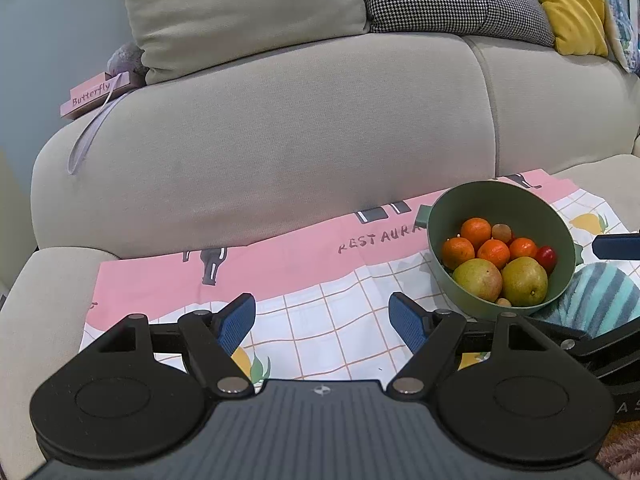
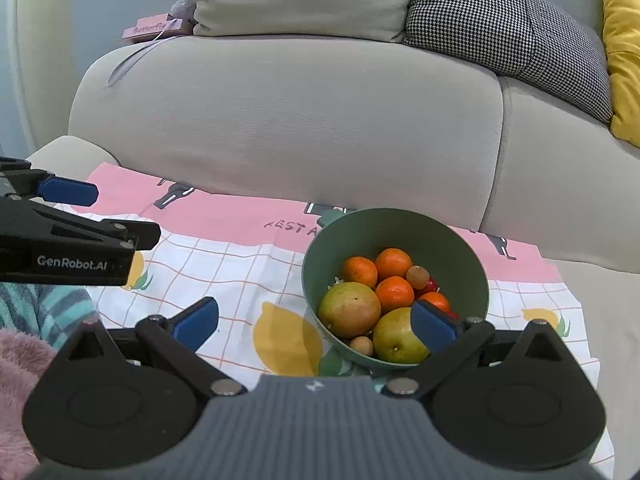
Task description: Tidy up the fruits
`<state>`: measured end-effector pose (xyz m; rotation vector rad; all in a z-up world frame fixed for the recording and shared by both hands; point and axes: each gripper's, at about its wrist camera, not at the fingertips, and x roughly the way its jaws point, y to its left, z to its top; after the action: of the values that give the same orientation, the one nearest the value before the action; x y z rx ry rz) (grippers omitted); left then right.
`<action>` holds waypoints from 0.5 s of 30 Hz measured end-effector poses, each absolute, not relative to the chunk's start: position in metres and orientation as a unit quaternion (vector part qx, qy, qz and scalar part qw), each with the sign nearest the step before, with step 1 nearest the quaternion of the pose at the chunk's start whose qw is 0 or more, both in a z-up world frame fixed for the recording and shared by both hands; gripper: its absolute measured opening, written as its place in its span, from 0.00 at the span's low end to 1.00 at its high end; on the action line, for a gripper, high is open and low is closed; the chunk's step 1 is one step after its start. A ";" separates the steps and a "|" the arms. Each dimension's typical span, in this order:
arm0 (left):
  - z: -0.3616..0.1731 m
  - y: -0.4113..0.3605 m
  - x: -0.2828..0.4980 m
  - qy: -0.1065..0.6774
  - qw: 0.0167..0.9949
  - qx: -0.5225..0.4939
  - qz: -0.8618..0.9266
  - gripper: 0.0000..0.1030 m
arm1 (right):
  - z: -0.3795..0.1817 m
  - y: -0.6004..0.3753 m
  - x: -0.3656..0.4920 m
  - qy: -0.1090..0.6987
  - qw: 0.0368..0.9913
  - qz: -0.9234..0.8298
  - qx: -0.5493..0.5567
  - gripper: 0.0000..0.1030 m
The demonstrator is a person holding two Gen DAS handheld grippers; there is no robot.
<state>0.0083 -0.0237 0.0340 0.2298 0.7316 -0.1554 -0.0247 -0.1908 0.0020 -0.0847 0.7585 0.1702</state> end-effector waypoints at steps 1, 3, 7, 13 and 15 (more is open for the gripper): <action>0.034 -0.023 0.008 0.356 0.925 0.111 -0.076 0.87 | 0.002 -0.191 -0.025 0.370 0.925 0.083 -0.042 0.96; 0.035 -0.023 0.008 0.356 0.925 0.111 -0.075 0.87 | 0.002 -0.190 -0.025 0.369 0.925 0.083 -0.042 0.96; 0.035 -0.022 0.007 0.356 0.925 0.108 -0.075 0.87 | 0.002 -0.189 -0.025 0.369 0.925 0.083 -0.043 0.96; 0.036 -0.020 0.006 0.357 0.925 0.104 -0.074 0.87 | 0.004 -0.188 -0.026 0.369 0.925 0.084 -0.044 0.96; 0.036 -0.019 0.005 0.356 0.926 0.103 -0.074 0.87 | 0.004 -0.189 -0.026 0.369 0.924 0.085 -0.045 0.96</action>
<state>0.0055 -0.0194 0.0365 0.2105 0.7303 -0.1516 -0.0258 -0.1894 0.0036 -0.0918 0.7569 0.1751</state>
